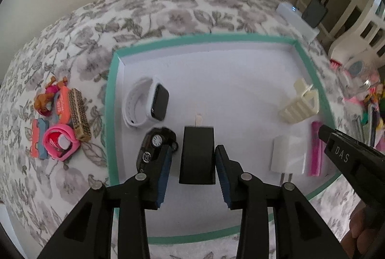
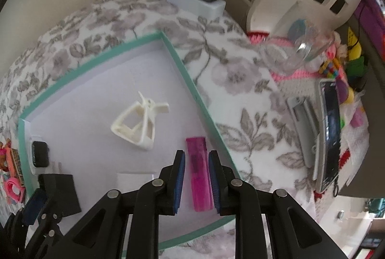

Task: Organize rigid objects
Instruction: 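Open the right gripper to drop the lighter while the left releases the charger in the tray, then move both open grippers back toward the object pile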

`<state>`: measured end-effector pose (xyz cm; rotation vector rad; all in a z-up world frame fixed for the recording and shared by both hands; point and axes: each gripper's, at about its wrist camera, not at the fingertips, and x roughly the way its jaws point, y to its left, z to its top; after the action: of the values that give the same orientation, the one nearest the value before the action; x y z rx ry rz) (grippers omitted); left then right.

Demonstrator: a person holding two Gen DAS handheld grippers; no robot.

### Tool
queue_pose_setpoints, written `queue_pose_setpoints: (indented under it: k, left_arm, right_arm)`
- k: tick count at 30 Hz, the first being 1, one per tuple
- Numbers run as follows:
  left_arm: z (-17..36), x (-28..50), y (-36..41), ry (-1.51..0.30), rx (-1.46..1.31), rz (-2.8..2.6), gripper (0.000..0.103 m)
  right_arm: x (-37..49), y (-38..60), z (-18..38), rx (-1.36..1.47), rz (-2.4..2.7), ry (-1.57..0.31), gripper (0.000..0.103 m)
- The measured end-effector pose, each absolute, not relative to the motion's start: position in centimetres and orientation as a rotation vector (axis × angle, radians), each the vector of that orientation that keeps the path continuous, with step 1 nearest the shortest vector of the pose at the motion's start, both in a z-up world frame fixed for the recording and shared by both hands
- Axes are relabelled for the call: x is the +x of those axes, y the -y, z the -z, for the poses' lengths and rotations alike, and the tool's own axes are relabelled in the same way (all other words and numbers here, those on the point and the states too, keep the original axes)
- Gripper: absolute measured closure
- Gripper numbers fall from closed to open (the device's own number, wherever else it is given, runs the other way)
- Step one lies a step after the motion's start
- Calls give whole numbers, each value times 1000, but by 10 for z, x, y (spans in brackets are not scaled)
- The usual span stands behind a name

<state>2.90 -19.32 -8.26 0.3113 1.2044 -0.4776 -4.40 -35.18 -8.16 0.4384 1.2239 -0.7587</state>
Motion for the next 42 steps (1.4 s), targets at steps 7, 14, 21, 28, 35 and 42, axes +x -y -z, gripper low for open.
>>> queue_pose_setpoints:
  k: [7, 14, 21, 28, 35, 42]
  left_arm:
    - [58, 36, 185, -1131, 264, 451, 64]
    - [50, 48, 171, -1103, 226, 375, 39]
    - [55, 64, 144, -1145, 202, 220, 30]
    - [60, 79, 115, -1184, 125, 124, 16]
    - [61, 94, 83, -1207, 66, 32, 5]
    - [65, 111, 41, -1236, -19, -45, 5]
  right_arm:
    - [-39, 339, 55, 442, 721, -1148, 80]
    - [-23, 318, 54, 434, 614, -1143, 80]
    - [-11, 294, 50, 397, 549, -1129, 62]
    - [0, 273, 51, 385, 480, -1128, 42]
    - [7, 256, 51, 371, 450, -1119, 28]
    - [16, 242, 55, 373, 408, -1123, 20]
